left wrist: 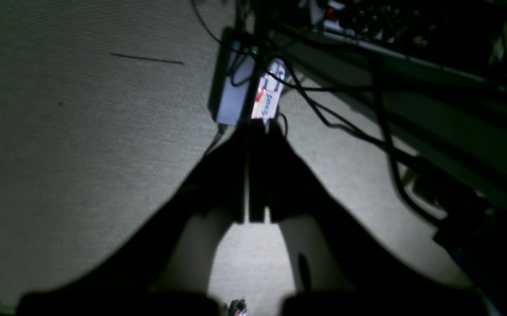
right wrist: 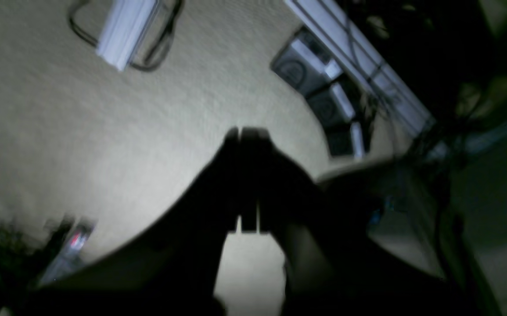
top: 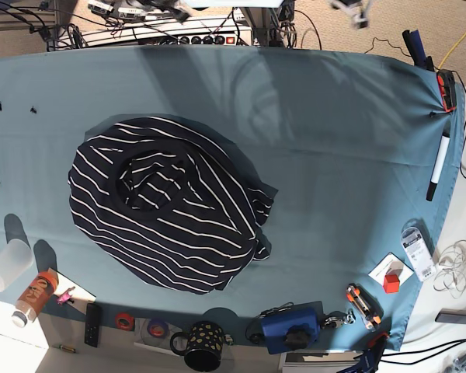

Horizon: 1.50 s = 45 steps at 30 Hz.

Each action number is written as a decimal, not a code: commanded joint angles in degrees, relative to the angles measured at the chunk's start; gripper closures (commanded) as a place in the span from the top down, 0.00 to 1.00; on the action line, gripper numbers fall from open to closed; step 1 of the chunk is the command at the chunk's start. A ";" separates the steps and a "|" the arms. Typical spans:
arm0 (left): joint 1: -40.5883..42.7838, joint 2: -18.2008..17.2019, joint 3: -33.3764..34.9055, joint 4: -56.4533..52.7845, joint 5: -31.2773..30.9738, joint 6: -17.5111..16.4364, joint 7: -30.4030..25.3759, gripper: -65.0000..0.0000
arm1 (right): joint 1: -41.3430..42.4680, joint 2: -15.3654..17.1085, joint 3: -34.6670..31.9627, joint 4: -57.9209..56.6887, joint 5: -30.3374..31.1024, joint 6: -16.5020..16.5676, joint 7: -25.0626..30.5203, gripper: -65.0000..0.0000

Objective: Layout the t-shirt on the table in an organized manner, then fold the t-shirt properly
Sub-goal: 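Move both grippers from rest toward the striped black shirt, then grasp the shirt edge with the right gripper and drag it outward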

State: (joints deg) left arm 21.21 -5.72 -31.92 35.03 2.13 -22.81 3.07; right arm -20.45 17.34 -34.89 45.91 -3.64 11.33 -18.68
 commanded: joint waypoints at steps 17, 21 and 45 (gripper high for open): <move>26.43 -4.92 -0.17 49.96 -24.17 -0.42 21.99 0.00 | -24.17 13.14 10.51 44.41 6.69 -8.41 -17.77 0.00; 32.02 -4.83 -0.44 62.93 -29.00 -0.44 27.93 0.00 | -31.69 13.14 19.89 55.04 12.20 -6.73 -19.56 0.00; 26.97 -4.46 -15.47 93.79 -52.92 -17.19 35.43 0.00 | -30.82 12.72 54.16 88.67 28.44 7.32 -20.35 0.00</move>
State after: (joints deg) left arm 47.53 -9.85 -46.96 127.98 -50.00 -39.55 40.16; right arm -50.94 29.54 18.85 133.73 24.47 19.16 -40.10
